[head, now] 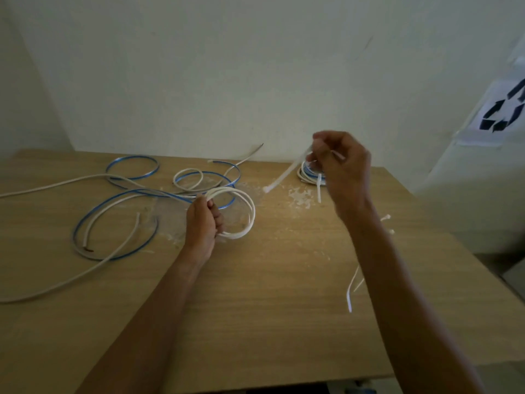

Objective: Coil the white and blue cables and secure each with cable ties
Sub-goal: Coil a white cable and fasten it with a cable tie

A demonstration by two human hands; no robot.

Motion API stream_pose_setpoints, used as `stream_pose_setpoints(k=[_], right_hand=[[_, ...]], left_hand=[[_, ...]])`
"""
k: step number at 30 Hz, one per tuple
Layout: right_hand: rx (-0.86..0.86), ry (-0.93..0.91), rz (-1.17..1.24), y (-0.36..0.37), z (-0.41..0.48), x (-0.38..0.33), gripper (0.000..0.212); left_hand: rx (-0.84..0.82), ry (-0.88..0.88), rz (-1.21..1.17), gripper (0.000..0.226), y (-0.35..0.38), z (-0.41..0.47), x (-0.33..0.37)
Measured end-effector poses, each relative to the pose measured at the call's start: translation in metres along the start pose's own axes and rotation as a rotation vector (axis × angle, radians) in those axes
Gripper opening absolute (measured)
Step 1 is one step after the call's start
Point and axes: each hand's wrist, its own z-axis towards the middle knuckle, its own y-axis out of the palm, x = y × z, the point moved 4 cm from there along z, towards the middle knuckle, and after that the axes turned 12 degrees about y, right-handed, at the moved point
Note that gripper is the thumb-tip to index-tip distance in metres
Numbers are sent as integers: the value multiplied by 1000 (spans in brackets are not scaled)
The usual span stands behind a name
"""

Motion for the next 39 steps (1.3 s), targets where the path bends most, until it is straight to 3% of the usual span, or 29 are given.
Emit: stream_pose_setpoints(k=[4,7,9,13,16,18,22,25,29,31,34,39], right_hand=[[-56,132,107,44,-26,46,5],[-76,162,36,64,-40,78,14],[-128,83,-100,71,-50,89,17],[-261,-266,-356,84,-69,91,10],[-247,-440,-461,90,-82,91,11],[-197,-509,-506,91,-89,90,12],[-116,-590,-569,89,-90,88,4],[-148,-589,-630,88,-78,96,4],[-245,-452,-591,87,-73,99,27],[-239,-417,-592,86,-72,96,30],[-189,-445,-583,85,-74,90,16],[-102,-482,-598,83,-78,85,21]], left_hand=[[51,11,-48,33,-4,4,0],[33,83,-9,36,-3,5,2],[-18,150,126,39,-4,5,3],[-178,272,414,32,-4,-1,9],[-270,205,363,16,0,-7,14],[-338,184,349,16,1,-11,17],[-433,219,416,18,2,-12,21],[-479,227,420,26,5,-11,23],[-557,297,470,33,8,-13,25],[-526,341,473,28,10,-15,26],[-437,367,440,25,14,-18,27],[-272,191,274,31,16,-12,15]])
